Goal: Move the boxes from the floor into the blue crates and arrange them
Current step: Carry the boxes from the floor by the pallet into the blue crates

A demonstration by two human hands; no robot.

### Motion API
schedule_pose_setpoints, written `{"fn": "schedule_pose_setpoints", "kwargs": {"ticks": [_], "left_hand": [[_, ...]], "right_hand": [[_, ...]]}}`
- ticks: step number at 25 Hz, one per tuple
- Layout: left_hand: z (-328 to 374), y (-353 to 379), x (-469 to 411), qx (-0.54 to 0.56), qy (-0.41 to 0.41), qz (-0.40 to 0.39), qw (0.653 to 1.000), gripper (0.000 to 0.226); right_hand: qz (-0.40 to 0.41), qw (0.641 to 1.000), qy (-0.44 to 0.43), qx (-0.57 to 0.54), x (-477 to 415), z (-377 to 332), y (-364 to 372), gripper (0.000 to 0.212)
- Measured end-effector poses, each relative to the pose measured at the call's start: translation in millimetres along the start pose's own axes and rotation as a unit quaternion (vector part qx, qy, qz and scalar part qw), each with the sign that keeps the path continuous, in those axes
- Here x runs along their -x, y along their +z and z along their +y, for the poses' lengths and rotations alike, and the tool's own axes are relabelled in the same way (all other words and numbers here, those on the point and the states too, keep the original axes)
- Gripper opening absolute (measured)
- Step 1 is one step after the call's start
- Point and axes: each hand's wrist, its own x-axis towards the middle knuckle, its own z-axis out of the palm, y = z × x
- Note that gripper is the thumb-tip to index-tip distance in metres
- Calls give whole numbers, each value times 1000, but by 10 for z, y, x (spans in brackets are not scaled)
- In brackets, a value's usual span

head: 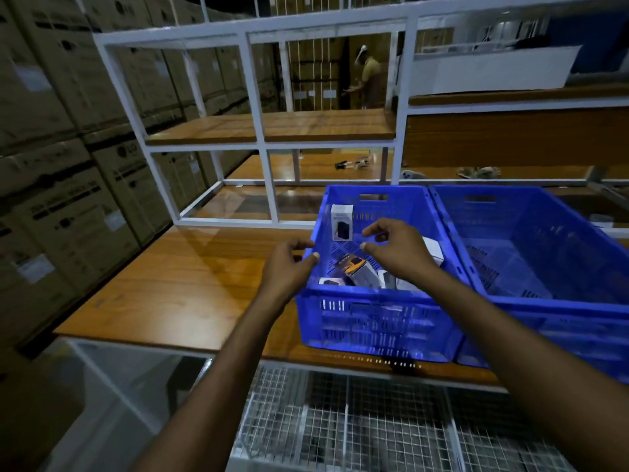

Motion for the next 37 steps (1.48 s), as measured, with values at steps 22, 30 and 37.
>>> {"fn": "schedule_pose_setpoints", "kwargs": {"ticks": [22, 30, 37], "left_hand": [[-266, -1431, 3371, -111, -173, 406, 890, 23], [-303, -2249, 5213, -127, -207, 515, 822, 14], [-495, -3074, 6922, -132, -237, 570, 775, 13]], "right_hand": [[-365, 888, -259, -108, 2003, -1553, 1449, 20], [-479, 792, -361, -112, 3598, -2572, 1773, 24], [-528, 733, -402, -150, 5264, -3560, 2245, 24]]}}
